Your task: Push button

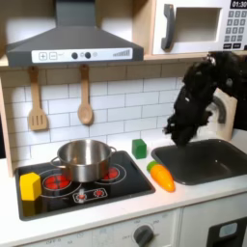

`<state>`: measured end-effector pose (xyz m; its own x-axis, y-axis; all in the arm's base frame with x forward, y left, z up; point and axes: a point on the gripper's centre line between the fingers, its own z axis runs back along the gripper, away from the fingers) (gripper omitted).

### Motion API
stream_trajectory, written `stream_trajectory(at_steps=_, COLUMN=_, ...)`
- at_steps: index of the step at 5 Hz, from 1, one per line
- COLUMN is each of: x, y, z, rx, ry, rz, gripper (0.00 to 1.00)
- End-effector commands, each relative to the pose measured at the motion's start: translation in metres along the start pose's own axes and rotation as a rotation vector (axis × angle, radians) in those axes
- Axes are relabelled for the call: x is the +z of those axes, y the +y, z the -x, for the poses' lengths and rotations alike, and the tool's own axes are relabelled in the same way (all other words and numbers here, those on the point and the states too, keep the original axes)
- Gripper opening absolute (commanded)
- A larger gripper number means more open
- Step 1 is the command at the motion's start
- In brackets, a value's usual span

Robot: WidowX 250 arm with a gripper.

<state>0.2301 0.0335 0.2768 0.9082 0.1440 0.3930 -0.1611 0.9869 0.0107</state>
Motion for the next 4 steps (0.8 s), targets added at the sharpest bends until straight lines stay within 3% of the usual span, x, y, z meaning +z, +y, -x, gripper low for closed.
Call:
stream_trajectory(at_steps=1, x=0.019, y=0.010, z=-0.042, rx=0.028, ry=-0.098, rz=0.024, gripper=0.00)
stream_trajectory(at_steps=4, x=0.032, y=0.033, z=-0.082, rx=0.046, ry=-0.212, rz=-0.021, gripper=0.00)
